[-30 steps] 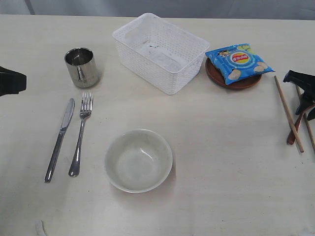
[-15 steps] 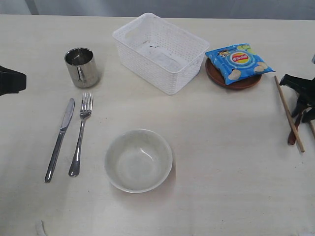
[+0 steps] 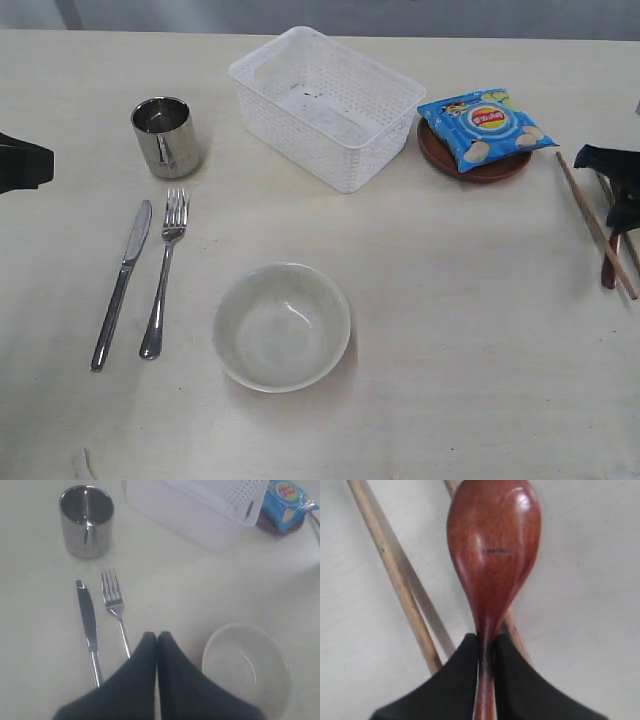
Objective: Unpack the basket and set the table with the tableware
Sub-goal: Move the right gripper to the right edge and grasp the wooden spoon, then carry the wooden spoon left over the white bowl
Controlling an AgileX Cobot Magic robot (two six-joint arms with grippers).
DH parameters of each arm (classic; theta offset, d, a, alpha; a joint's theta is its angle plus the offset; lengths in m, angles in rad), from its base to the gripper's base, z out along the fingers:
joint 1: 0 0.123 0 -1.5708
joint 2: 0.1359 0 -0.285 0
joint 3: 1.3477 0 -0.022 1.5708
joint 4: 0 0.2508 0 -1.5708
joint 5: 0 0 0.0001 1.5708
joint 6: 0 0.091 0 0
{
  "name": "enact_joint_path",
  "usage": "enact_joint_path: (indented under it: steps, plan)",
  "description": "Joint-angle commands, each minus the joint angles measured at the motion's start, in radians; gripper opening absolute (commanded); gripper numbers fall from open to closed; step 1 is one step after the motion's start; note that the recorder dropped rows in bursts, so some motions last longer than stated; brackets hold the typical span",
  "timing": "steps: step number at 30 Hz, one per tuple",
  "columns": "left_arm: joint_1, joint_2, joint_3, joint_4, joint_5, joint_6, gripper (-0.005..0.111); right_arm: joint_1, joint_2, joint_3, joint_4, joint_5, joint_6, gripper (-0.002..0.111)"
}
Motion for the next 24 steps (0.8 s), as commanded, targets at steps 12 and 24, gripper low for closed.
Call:
enact_joint_path:
  steps: [12, 24]
  plan:
    - [-0.005, -0.004, 0.007, -0.005, -0.012, 0.006, 0.0, 0.085, -0.35, -0.001, -0.051, -0.012, -0.011, -0.001]
    - [-0.005, -0.004, 0.007, -0.007, -0.01, 0.006, 0.0, 0.676, -0.419, -0.001, -0.027, 0.136, -0.147, -0.001]
